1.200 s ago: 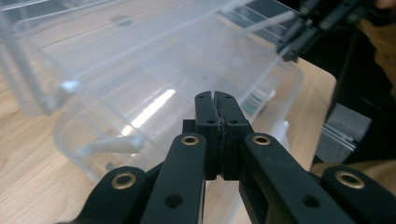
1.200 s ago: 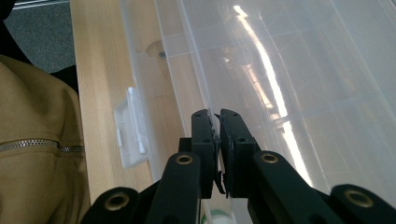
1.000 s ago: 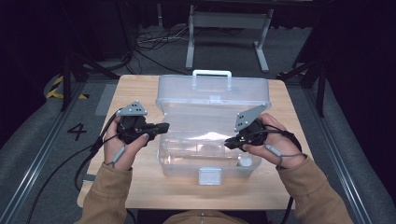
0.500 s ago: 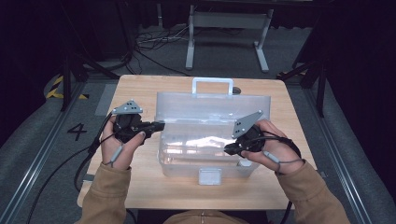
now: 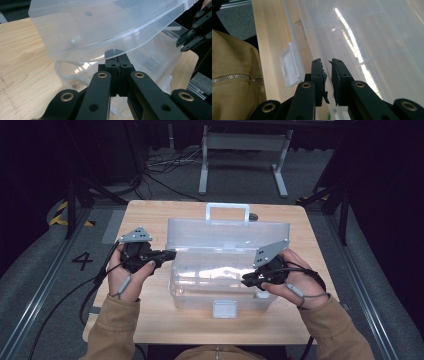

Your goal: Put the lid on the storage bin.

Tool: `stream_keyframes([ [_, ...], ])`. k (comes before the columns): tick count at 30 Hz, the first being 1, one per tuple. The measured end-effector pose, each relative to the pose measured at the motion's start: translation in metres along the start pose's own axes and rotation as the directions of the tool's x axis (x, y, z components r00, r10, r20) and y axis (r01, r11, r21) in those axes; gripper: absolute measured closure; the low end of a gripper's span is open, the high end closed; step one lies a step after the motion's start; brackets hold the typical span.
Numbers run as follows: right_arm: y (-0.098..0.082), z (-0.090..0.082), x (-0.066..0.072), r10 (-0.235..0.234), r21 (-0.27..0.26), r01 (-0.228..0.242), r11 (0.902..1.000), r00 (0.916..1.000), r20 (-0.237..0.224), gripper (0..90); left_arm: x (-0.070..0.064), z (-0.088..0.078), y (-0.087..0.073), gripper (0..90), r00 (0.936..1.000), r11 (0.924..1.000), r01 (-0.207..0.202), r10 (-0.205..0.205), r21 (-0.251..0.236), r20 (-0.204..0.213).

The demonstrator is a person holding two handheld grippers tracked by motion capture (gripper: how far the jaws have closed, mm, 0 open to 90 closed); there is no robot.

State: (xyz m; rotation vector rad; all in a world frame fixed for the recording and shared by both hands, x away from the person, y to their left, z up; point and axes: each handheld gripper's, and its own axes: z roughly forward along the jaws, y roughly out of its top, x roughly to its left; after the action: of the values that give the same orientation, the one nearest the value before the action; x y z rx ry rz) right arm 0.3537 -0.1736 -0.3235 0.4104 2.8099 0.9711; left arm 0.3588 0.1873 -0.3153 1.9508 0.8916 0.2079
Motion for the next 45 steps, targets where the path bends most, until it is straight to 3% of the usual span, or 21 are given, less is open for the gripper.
stream_keyframes([
  [10,-0.018,-0.032,-0.002,0.060,-0.113,-0.056,0.9920,0.9976,0.034,89.1,-0.002,0.000,0.003,89.9,0.9997,0.9996,-0.020,0.020,0.018,0.015],
  [17,-0.032,-0.045,-0.005,0.108,-0.175,-0.099,0.9796,0.9930,0.048,89.8,-0.002,0.000,0.003,89.8,0.9995,0.9994,-0.026,0.026,0.022,0.017],
  [19,-0.037,-0.048,-0.006,0.127,-0.211,-0.116,0.9707,0.9909,0.043,90.0,-0.002,0.000,0.003,89.8,0.9995,0.9993,-0.028,0.027,0.024,0.016],
  [25,-0.045,-0.051,-0.008,0.162,-0.223,-0.146,0.9638,0.9853,0.054,90.0,-0.002,-0.001,0.002,89.8,0.9994,0.9990,-0.033,0.033,0.031,0.014],
  [34,-0.062,-0.061,-0.015,0.256,-0.256,-0.229,0.9393,0.9635,0.078,90.0,-0.003,0.001,0.003,89.8,0.9990,0.9978,-0.044,0.044,0.050,0.014],
  [45,-0.077,-0.070,-0.023,0.322,-0.285,-0.284,0.9154,0.9419,0.096,90.0,-0.003,0.003,0.004,89.8,0.9987,0.9962,-0.048,0.047,0.073,0.017],
])
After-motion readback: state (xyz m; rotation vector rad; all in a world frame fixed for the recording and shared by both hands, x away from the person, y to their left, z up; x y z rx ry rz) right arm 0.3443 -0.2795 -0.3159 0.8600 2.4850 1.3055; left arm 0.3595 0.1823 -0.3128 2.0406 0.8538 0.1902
